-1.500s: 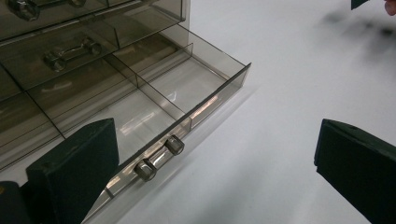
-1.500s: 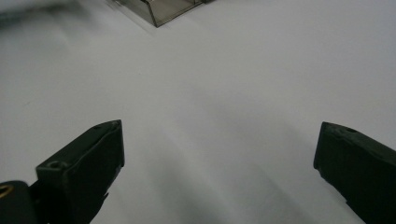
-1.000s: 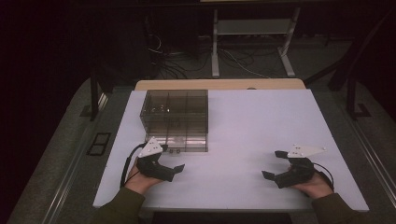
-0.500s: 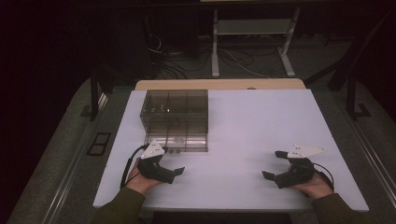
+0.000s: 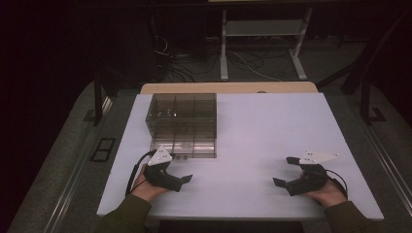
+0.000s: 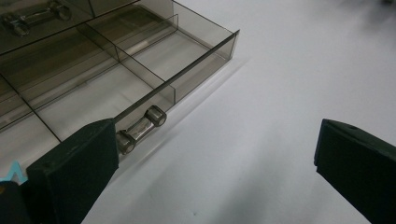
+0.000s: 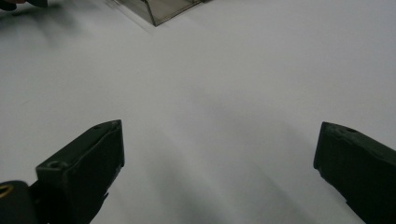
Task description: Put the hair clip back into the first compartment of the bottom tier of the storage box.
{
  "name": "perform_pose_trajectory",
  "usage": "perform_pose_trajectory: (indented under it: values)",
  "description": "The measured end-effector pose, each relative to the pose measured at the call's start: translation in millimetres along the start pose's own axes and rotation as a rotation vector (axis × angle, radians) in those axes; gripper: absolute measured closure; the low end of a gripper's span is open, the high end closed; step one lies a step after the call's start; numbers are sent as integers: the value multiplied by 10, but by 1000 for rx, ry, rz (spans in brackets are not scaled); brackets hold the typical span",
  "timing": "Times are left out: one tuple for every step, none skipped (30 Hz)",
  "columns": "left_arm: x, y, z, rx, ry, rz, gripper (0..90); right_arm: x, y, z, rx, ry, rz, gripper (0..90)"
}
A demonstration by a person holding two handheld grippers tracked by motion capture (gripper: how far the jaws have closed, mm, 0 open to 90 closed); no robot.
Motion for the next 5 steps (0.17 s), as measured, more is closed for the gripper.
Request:
perform_pose_trajectory:
  values:
    - [-1,0,-1,1,1,0,0,1,0,0,0,0,0,13]
    - [-3,0,-2,2,3,0,0,1,-1,1,0,-1,-1,12]
    - [0,-1,-5,3,12,1,0,1,-2,0,0,-2,1,13]
    - [-5,-1,-7,2,11,2,0,2,-4,1,0,-1,0,12]
    - [-8,-2,-9,3,13,2,0,2,-5,1,0,-1,0,12]
Point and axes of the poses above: each handheld gripper's, and its own axes: y roughly forward along the jaws, z roughly out of its underside, x roughly to its left, the point moved 5 cm from there along y, roughly forward along the jaws, and after that the axes turned 2 degrees about y, right-handed, at the moved point
